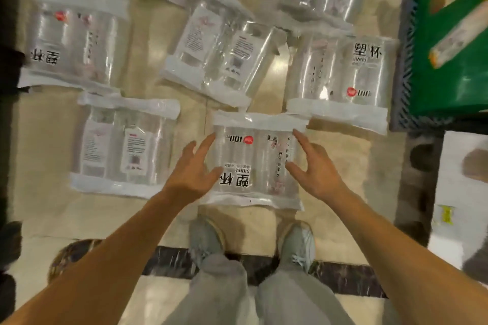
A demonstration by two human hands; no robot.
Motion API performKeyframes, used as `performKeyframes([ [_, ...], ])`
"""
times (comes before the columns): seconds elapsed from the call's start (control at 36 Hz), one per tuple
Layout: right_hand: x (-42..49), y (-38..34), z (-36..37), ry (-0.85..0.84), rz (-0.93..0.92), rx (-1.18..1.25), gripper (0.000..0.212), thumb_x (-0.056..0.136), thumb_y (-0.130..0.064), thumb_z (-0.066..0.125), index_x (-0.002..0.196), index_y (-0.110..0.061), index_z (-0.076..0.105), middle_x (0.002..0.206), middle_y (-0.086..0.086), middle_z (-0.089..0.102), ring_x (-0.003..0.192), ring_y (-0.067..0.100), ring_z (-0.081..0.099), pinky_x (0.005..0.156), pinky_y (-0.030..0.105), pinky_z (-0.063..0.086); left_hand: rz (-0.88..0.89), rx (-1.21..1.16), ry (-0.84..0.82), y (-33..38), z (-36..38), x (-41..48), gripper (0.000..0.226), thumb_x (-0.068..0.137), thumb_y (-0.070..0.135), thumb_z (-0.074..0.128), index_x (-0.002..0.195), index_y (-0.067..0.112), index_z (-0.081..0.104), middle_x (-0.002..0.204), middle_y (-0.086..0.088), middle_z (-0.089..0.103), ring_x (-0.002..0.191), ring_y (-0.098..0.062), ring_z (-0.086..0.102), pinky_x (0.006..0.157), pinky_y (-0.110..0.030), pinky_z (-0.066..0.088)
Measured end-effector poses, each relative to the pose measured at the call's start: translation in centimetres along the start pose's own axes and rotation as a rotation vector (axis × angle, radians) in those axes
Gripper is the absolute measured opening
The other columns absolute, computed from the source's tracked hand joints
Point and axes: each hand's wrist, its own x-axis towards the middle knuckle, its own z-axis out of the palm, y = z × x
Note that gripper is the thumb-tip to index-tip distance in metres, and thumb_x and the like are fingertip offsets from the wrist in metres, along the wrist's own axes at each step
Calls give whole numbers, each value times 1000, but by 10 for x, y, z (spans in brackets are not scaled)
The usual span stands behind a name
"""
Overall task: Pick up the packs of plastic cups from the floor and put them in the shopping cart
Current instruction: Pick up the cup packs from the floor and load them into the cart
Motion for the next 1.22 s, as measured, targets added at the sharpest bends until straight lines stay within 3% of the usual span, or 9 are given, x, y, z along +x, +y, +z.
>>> performKeyframes([
  [0.17,48,57,59,-50,-37,28,81,94,-50,55,149,-59,-5,165,12,4,152,30,-2,116,51,21,68,-62,-59,-59,71,62,86,80,73,51,148,58,2,163,-14,4,151,-30,0,116,-50,18],
  [0.36,27,47,48,1,-64,45,71,93,-61,46,151,-55,5,160,17,16,128,37,48,107,51,41,82,-169,61,-48,66,43,80,89,44,64,151,49,14,154,-12,24,143,-25,28,110,-39,32],
  [0.44,-2,11,15,7,-105,21,72,92,-56,50,150,-57,7,159,19,16,77,14,50,105,44,44,96,-178,65,-26,22,6,78,89,48,61,150,52,14,155,-8,25,145,-24,26,111,-49,35],
  [0.56,-48,-74,-54,44,-168,28,73,96,-47,56,149,-59,8,158,13,20,81,7,37,104,40,41,122,-175,91,30,-67,-57,76,83,66,50,146,61,7,158,8,16,146,-21,20,110,-57,32],
  [0.61,-74,-129,-98,46,-198,23,73,96,-46,56,149,-58,8,159,12,19,116,16,51,103,36,37,141,-168,134,65,-121,-94,74,87,65,52,144,64,6,158,13,13,145,-18,20,111,-55,31],
  [0.69,-113,-222,-172,94,-273,-14,72,95,-49,55,150,-58,9,161,10,17,147,25,25,109,45,35,181,-214,209,119,-213,-146,77,87,53,61,144,64,10,158,12,17,145,-11,17,116,-51,26],
  [0.83,-184,-381,-299,169,-423,-61,69,94,-53,54,149,-58,12,160,2,27,151,20,10,115,58,26,276,-208,324,201,-376,-241,82,80,58,61,150,48,18,153,19,26,146,-11,19,120,-41,18],
  [1.11,-345,-615,-436,348,-678,-61,64,90,-57,58,145,-58,27,144,-7,46,137,12,37,111,34,29,363,-143,600,299,-594,-446,79,84,64,56,152,46,19,139,-2,51,129,-21,47,102,-34,38],
  [1.22,-401,-680,-453,314,-790,-97,62,92,-51,59,148,-48,32,147,-7,45,134,12,39,103,25,29,361,-201,666,302,-634,-529,89,75,76,55,152,46,19,119,1,54,90,-15,58,82,-37,49],
])
